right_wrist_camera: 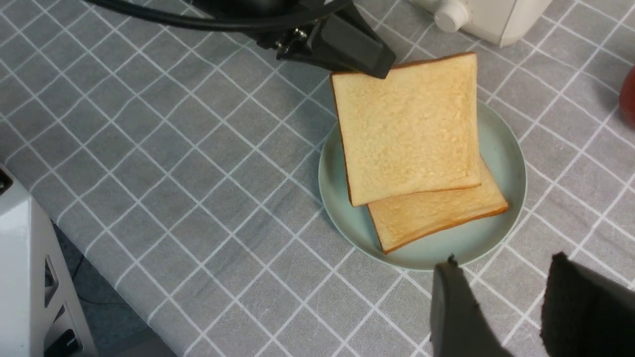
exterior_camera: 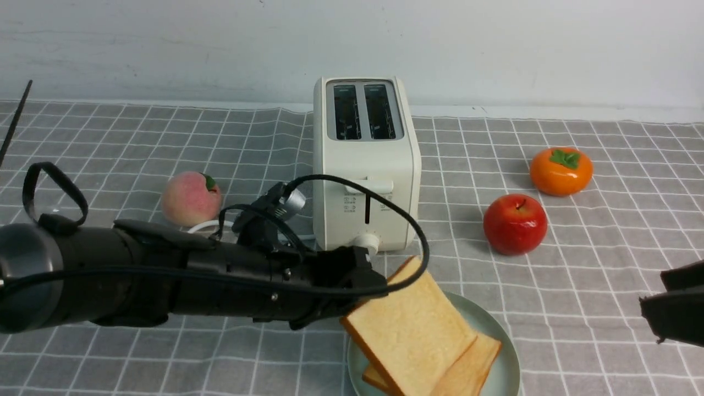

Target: Take toasted bread from bread machine on grey coffee table place on plate.

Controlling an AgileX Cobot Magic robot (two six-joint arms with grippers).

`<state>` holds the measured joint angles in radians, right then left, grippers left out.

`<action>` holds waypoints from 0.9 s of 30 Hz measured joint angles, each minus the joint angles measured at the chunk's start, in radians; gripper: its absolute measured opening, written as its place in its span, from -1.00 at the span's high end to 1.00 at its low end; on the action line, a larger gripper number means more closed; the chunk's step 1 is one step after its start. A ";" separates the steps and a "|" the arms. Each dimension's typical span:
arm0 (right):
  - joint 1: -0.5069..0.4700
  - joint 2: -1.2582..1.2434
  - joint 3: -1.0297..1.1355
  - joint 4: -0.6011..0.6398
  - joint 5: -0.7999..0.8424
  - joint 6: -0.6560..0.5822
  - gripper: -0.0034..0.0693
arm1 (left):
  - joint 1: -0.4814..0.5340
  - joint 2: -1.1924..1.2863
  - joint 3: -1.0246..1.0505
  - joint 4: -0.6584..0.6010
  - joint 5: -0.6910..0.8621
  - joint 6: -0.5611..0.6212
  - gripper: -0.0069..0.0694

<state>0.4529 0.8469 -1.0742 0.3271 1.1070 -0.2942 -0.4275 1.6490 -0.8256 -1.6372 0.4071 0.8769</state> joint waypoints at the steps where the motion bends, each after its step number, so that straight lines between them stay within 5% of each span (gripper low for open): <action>1: 0.000 0.000 0.000 0.000 0.004 0.000 0.18 | 0.023 -0.005 0.000 0.041 -0.012 -0.006 -0.50; 4: 0.000 0.000 0.000 -0.002 0.009 0.000 0.18 | 0.108 -0.038 0.000 0.189 -0.003 -0.086 -0.74; 8: 0.000 0.000 0.000 -0.009 -0.023 0.000 0.18 | 0.243 -0.092 -0.001 0.355 0.066 -0.241 -0.80; 14: 0.000 0.000 0.000 -0.010 -0.154 0.000 0.18 | 0.546 -0.207 -0.001 0.710 0.343 -0.531 -0.58; 16: 0.000 0.002 0.000 -0.010 -0.200 0.000 0.18 | 0.587 -0.253 -0.001 0.737 0.424 -0.561 -0.47; 23: 0.000 0.061 0.000 0.023 -0.377 0.046 0.22 | 0.481 -0.490 0.038 0.603 0.595 -0.469 0.10; 27: 0.000 0.119 0.000 0.049 -0.363 0.050 0.32 | 0.372 -0.639 0.044 0.644 0.665 -0.456 0.49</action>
<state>0.4529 0.9660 -1.0742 0.3758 0.7439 -0.2445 -0.0557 1.0096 -0.7820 -0.9928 1.0718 0.4210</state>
